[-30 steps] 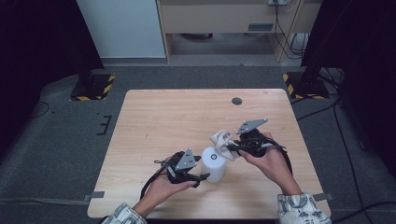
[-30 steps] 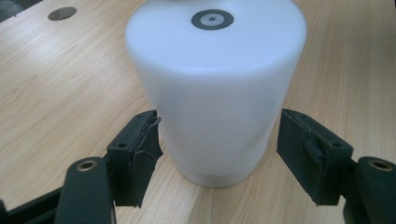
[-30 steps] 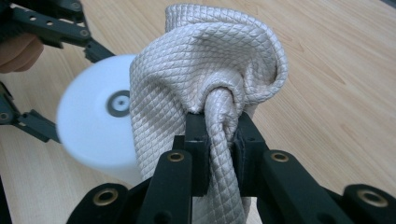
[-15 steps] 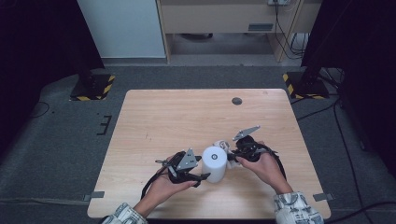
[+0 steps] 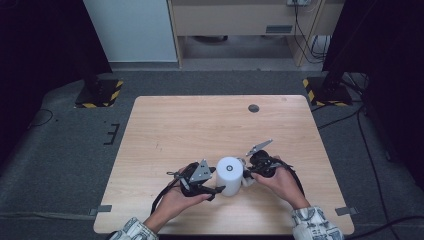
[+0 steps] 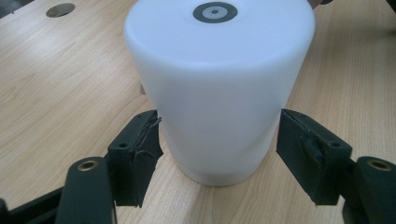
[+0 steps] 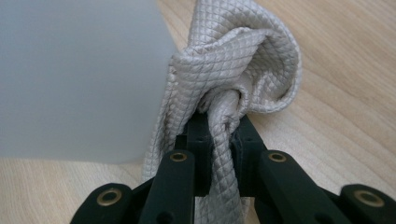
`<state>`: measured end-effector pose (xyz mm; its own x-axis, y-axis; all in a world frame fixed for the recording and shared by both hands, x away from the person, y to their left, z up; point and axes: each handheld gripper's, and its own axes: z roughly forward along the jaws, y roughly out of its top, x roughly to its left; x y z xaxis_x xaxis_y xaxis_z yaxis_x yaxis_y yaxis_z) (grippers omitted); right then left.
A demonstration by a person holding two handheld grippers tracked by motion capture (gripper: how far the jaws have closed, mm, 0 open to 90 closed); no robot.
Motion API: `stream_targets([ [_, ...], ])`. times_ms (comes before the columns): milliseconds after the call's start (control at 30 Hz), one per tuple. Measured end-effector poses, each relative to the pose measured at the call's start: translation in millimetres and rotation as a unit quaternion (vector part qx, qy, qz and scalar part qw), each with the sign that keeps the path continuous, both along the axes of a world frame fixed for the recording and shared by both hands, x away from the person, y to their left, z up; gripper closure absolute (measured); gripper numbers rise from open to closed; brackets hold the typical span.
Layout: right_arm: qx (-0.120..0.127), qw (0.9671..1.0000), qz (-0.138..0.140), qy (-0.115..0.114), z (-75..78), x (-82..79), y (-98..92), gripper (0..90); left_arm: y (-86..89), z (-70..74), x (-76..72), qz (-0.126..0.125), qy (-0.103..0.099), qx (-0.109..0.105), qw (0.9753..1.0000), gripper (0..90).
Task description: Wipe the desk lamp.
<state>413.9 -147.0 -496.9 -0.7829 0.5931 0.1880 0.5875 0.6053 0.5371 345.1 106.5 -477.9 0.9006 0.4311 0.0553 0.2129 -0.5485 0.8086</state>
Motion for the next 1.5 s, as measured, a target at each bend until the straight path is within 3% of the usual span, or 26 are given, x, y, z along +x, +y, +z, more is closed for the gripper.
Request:
stream_targets([
  [100,-0.001,1.0,0.003,0.003,2.3,-0.7,-2.3,81.1,0.1,-0.7,0.6,-0.001,0.003,-0.001,1.0,29.2],
  [200,0.02,0.9998,-0.001,0.001,9.4,-1.4,-6.4,81.0,-0.2,-2.0,0.8,-0.002,0.004,0.001,1.0,29.2],
  [400,0.081,0.9959,-0.008,-0.039,40.1,-5.2,-13.7,80.9,-0.2,-2.1,0.7,-0.001,0.006,0.002,1.0,29.3],
  [567,0.11,0.9916,-0.01,-0.066,55.9,-7.8,-18.0,80.8,-0.4,-2.7,0.8,-0.001,0.009,0.001,1.0,29.2],
  [700,0.095,0.9941,-0.006,-0.053,48.0,-7.1,-14.2,80.9,-0.2,-2.8,1.0,-0.001,0.009,0.001,1.0,29.1],
  [900,0.05,0.9984,-0.003,-0.024,21.6,-1.4,-7.5,80.8,-0.6,-3.3,1.5,-0.002,0.01,0.002,0.9999,29.0],
  [1033,0.052,0.9983,-0.004,-0.025,20.4,-0.6,-7.7,80.8,-0.5,-3.4,1.5,-0.002,0.011,0.002,0.9999,29.0],
  [1100,0.079,0.9963,-0.008,-0.033,28.6,-1.3,-12.7,80.8,-0.7,-3.5,1.3,-0.001,0.01,0.002,0.9999,29.0],
  [1167,0.112,0.9924,-0.01,-0.049,38.8,-2.6,-18.3,80.9,-0.9,-3.6,1.3,-0.001,0.009,0.003,1.0,29.0],
  [1200,0.136,0.9888,-0.012,-0.06,46.2,-3.6,-22.0,80.9,-1.0,-3.6,1.4,-0.001,0.009,0.002,1.0,29.0],
  [1267,0.156,0.9849,-0.012,-0.074,53.7,-4.4,-24.3,81.0,-1.4,-3.7,1.8,-0.002,0.01,0.002,0.9999,29.0],
  [1300,0.155,0.9847,-0.011,-0.079,55.2,-5.0,-23.4,81.0,-1.5,-3.9,2.0,-0.002,0.011,0.003,0.9999,28.9],
  [1367,0.144,0.9867,-0.009,-0.076,51.4,-4.1,-20.4,80.9,-1.6,-4.4,1.8,-0.002,0.009,0.007,0.9999,28.8],
  [1500,0.094,0.9942,-0.006,-0.052,33.5,-2.4,-11.9,80.9,-1.5,-4.4,1.6,-0.001,0.012,0.005,0.9999,28.9],
])
